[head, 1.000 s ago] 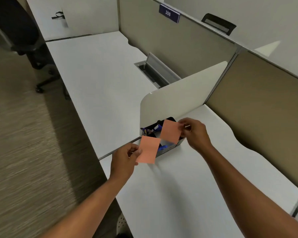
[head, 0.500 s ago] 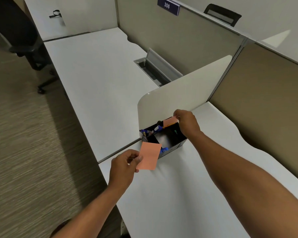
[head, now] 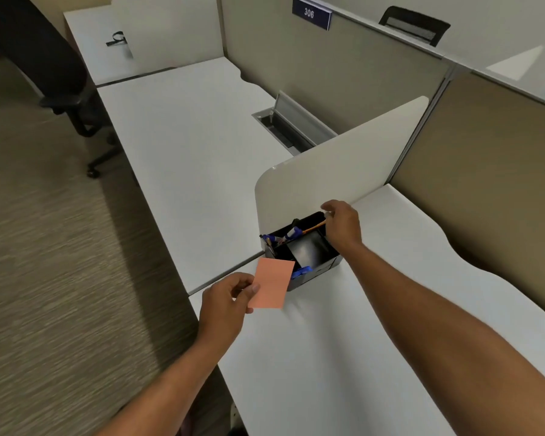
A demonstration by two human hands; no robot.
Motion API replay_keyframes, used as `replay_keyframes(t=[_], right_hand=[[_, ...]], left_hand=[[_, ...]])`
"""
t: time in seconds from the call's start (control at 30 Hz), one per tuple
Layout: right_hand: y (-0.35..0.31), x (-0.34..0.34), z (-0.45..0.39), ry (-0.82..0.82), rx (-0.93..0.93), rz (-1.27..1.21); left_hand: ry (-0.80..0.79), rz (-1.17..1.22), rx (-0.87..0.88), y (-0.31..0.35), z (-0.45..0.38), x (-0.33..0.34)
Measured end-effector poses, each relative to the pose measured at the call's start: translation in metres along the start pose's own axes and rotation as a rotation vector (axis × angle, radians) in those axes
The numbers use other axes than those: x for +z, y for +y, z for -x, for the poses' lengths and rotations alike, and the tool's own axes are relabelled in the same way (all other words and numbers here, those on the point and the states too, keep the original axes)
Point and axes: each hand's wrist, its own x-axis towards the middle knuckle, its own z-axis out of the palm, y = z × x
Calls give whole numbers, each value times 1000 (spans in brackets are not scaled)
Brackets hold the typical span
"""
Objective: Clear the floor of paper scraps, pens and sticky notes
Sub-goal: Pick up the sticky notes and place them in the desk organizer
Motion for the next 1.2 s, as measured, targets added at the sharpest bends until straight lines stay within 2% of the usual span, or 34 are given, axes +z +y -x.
replay_keyframes(t=[0.1,0.23,0.3,0.4,0.53,0.63,0.7,0.9,1.2], right_hand=[[-12,-4,30,-127,-100,-117],[-12,-15,80,-479,-262,-166],[-8,-19,95,-532,-308,-115],[0,-23,98,-480,-336,-62],[4,-35,77,-299,-280,-130],[6,-44,43,-109,-348,-15],[6,-46,20,-58,-382,48],[13,-33,-27,-58,-400,285],[18,-5,-40,-227,-365,596]], left_hand=[[7,-20,11,5,-4,8],[5,-77,30,8,-10,22],[4,-85,40,9,-11,28],[-21,-94,60,10,-11,35],[-45,-127,63,11,-11,37],[-39,-148,44,6,-8,35],[-51,-176,31,1,-6,33],[-77,-219,7,-10,0,30],[-81,-245,-27,-17,6,21]])
